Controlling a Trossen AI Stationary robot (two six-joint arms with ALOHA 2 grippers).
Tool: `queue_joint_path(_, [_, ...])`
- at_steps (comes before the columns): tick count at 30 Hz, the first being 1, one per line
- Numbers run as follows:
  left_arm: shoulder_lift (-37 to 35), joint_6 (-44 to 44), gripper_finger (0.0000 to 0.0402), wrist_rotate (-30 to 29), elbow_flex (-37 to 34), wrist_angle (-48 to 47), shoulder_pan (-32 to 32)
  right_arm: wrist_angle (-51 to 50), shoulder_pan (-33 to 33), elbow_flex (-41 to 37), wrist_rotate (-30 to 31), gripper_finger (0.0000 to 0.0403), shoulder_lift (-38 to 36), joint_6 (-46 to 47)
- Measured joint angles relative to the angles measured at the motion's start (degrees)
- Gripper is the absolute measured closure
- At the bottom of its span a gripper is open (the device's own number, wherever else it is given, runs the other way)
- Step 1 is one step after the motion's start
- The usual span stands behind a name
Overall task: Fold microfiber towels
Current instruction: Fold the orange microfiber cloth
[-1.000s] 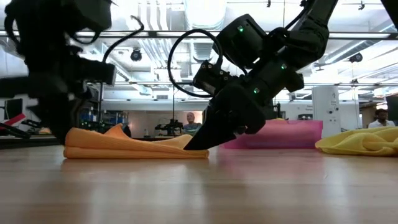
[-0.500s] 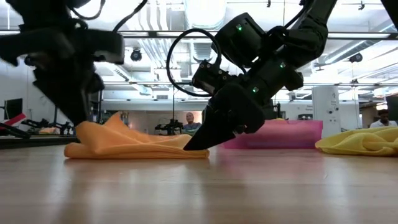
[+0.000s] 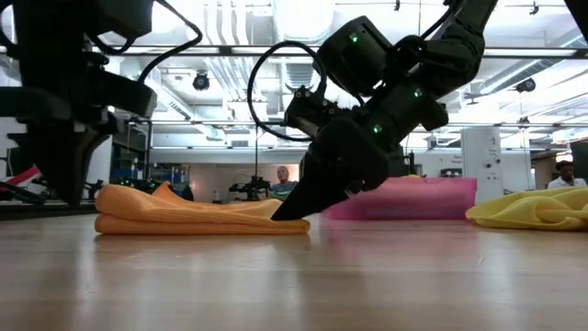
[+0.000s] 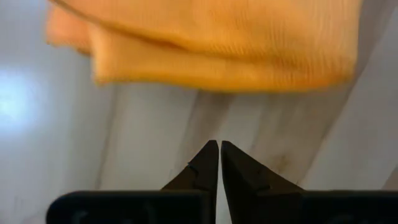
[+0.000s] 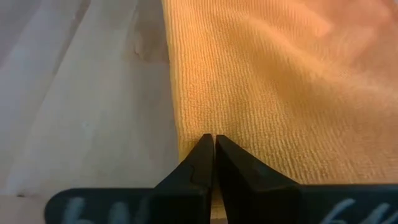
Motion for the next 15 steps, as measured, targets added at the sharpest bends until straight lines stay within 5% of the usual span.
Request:
queue_joint_path(10, [-2.3, -1.4, 0.0393, -8.6, 1.3, 2.2, 3.2, -1.1, 0.0, 0.0, 0.0, 0.039, -1.6, -0.4])
queue_joint_path(15, [-5.5, 0.3, 0.0354, -9.1, 0.0, 5.4, 5.4, -1.0, 0.0, 0.0, 0.0, 0.039, -1.7, -0.6])
